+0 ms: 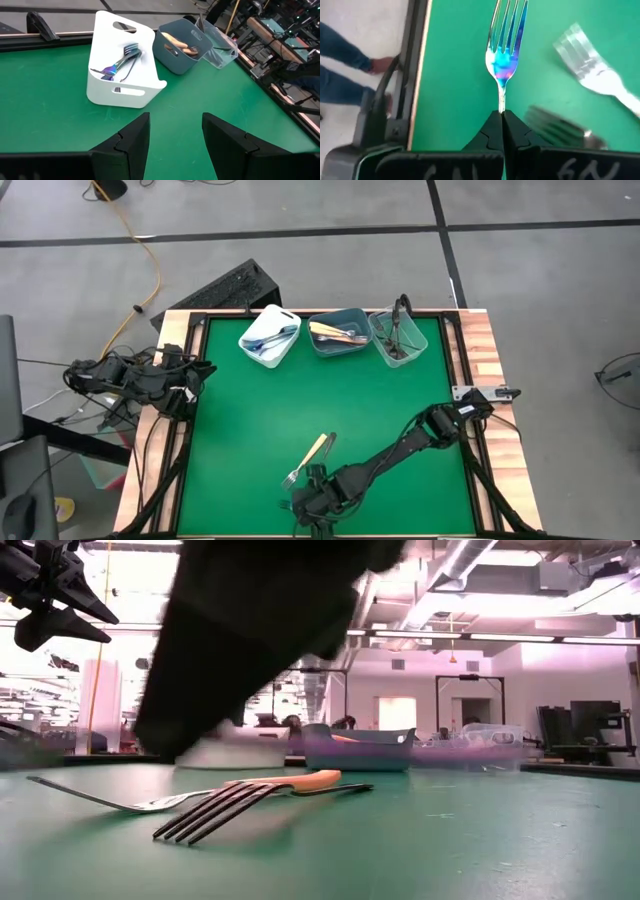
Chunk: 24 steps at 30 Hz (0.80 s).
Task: Sort silverware by color (type)
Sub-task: Put the blue fork into the white bin
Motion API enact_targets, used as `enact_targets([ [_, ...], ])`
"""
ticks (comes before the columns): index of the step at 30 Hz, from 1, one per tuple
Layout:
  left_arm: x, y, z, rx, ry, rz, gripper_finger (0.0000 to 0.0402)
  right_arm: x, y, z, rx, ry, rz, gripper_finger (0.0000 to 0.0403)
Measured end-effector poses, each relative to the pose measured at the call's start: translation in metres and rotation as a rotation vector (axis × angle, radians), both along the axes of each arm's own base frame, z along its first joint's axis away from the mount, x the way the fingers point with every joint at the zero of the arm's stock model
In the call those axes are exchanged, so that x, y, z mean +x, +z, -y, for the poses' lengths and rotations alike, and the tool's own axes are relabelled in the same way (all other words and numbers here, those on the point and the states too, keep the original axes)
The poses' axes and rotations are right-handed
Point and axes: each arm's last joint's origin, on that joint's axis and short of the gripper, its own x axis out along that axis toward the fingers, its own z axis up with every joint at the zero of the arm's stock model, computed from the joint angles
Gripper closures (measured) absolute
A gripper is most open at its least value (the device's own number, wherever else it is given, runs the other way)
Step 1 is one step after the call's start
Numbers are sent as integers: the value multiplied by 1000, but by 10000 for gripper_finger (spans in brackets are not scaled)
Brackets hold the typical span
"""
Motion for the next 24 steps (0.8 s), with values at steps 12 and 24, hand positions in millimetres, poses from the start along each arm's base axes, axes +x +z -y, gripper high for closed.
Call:
enact_targets([
  [12, 0, 0, 0, 0, 0, 0, 237, 25, 39, 32, -47, -45, 112, 401],
  [24, 0, 0, 0, 0, 0, 0, 237, 43, 86, 99, -131, -81, 161, 401],
])
